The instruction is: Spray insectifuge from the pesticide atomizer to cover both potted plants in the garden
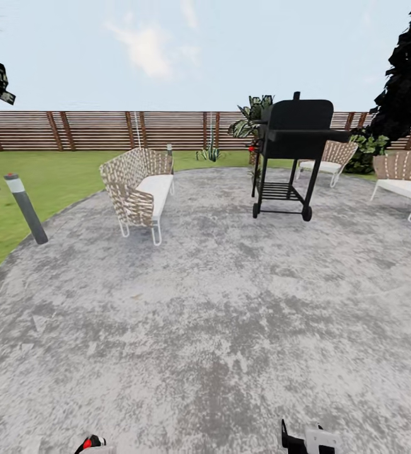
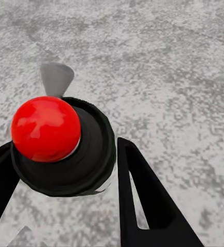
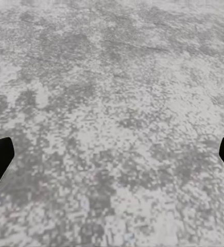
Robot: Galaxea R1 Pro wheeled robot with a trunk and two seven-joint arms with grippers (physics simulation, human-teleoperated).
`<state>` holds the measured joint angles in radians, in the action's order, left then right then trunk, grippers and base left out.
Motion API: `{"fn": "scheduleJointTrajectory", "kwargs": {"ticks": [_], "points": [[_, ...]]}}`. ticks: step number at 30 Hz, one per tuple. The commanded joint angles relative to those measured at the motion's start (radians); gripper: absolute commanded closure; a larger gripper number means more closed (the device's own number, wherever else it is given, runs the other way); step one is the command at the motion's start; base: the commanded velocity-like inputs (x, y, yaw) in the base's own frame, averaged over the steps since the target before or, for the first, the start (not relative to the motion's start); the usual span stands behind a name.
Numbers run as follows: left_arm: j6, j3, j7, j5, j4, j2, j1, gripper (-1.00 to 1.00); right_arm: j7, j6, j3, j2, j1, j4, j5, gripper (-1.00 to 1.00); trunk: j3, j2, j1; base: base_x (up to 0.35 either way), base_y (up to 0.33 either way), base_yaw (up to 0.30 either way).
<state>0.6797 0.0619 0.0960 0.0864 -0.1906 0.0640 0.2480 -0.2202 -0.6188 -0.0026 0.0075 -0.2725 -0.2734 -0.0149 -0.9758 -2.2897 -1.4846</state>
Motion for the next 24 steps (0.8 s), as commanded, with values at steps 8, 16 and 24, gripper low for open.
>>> {"fn": "scheduleJointTrajectory", "kwargs": {"ticks": [8,16,24], "points": [[0.003,0.007,0.002,0.009,0.000,0.000,0.001,1.00,-0.004,-0.002,0.002,0.000,-0.001,0.002,-0.003,-1.00,-0.001,0.000,0.000,0.340,0.000,0.000],[0.003,0.007,0.002,0.009,0.001,0.000,0.001,1.00,-0.005,-0.100,0.001,-0.002,-0.001,0.010,-0.002,-1.00,-0.001,0.000,0.000,0.340,0.000,0.000],[0.002,0.007,0.002,0.008,0.002,-0.001,0.001,1.00,-0.004,-0.155,0.002,0.002,-0.001,0.078,0.000,-1.00,-0.001,0.000,0.000,0.340,0.000,0.000]]}}
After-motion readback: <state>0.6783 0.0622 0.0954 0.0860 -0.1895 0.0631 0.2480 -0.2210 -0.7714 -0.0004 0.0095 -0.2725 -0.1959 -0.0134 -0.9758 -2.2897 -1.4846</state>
